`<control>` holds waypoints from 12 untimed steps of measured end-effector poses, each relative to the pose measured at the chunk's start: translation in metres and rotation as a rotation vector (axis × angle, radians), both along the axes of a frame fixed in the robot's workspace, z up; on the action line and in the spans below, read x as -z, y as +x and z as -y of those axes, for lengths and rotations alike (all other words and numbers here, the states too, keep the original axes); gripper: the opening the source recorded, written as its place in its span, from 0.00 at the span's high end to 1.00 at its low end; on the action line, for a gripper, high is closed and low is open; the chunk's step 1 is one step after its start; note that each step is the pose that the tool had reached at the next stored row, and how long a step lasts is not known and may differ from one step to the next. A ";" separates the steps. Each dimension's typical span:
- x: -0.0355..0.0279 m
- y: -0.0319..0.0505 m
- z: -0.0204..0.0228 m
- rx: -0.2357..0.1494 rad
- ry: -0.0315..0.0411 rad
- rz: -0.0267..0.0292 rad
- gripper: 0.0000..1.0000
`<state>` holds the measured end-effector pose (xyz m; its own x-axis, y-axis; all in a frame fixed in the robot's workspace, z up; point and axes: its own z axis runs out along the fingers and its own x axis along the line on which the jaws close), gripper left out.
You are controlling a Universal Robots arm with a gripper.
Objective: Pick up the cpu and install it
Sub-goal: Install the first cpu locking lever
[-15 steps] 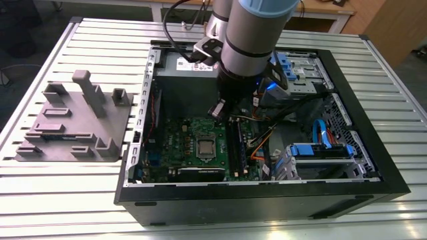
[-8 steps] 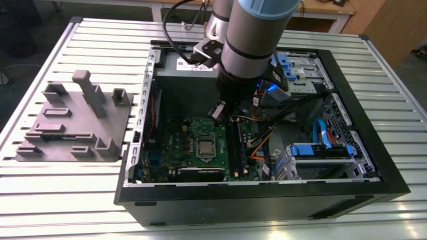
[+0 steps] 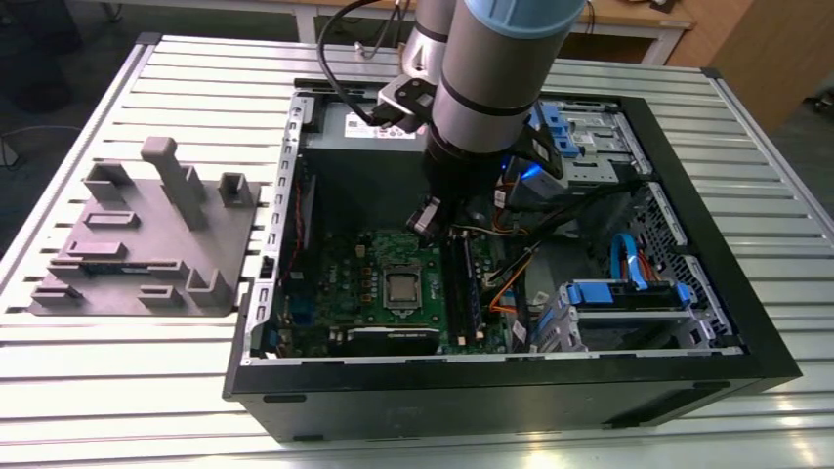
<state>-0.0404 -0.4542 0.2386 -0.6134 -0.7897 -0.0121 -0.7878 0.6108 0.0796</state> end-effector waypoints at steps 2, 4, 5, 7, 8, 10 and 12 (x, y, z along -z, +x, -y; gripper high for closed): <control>-0.0001 0.0000 0.0002 0.000 -0.0002 -0.0001 0.90; 0.0000 0.0000 0.0005 -0.004 0.0000 0.0000 0.90; 0.0000 0.0000 0.0010 -0.009 -0.0001 0.0001 0.90; 0.0000 -0.0001 0.0012 -0.024 -0.0001 0.0000 0.90; 0.0001 -0.0001 0.0012 -0.037 -0.0001 0.0000 0.90; 0.0000 -0.0004 0.0013 -0.061 -0.0003 -0.0001 0.90; 0.0001 -0.0013 0.0015 -0.079 -0.0001 0.0000 0.90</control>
<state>-0.0417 -0.4558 0.2385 -0.5491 -0.8357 -0.0120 -0.8336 0.5466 0.0795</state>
